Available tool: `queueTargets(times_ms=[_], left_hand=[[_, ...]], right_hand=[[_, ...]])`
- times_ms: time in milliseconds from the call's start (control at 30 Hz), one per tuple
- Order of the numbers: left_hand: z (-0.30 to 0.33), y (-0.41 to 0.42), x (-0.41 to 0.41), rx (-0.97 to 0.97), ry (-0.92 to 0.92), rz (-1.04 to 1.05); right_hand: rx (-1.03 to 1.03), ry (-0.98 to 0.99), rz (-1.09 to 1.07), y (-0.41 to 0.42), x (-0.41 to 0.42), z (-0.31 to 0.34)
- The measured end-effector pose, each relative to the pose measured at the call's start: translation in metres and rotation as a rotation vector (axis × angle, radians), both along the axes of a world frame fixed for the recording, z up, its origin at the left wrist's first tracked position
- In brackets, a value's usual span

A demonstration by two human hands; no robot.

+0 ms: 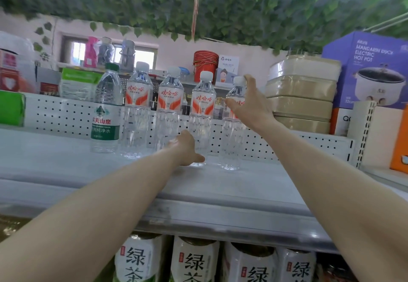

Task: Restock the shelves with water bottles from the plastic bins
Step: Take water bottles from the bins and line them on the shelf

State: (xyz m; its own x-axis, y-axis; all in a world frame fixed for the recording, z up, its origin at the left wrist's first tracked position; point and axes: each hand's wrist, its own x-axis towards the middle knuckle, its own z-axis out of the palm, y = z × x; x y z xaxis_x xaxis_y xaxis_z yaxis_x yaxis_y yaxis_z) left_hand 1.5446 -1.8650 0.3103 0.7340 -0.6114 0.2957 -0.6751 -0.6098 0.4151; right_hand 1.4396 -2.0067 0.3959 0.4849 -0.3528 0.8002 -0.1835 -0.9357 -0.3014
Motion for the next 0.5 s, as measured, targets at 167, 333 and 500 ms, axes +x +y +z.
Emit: queueTargets(times_ms=[167, 333, 500], left_hand=[[0.001, 0.000, 0.000, -0.011, 0.002, -0.001], [0.001, 0.001, 0.000, -0.016, 0.021, 0.000], [0.003, 0.001, -0.004, -0.030, 0.038, 0.005]], right_hand=[[-0.006, -0.034, 0.013, -0.002, 0.000, -0.004], [-0.048, -0.089, 0.032, 0.001, 0.007, -0.008], [-0.066, -0.070, 0.015, 0.002, 0.017, -0.009]])
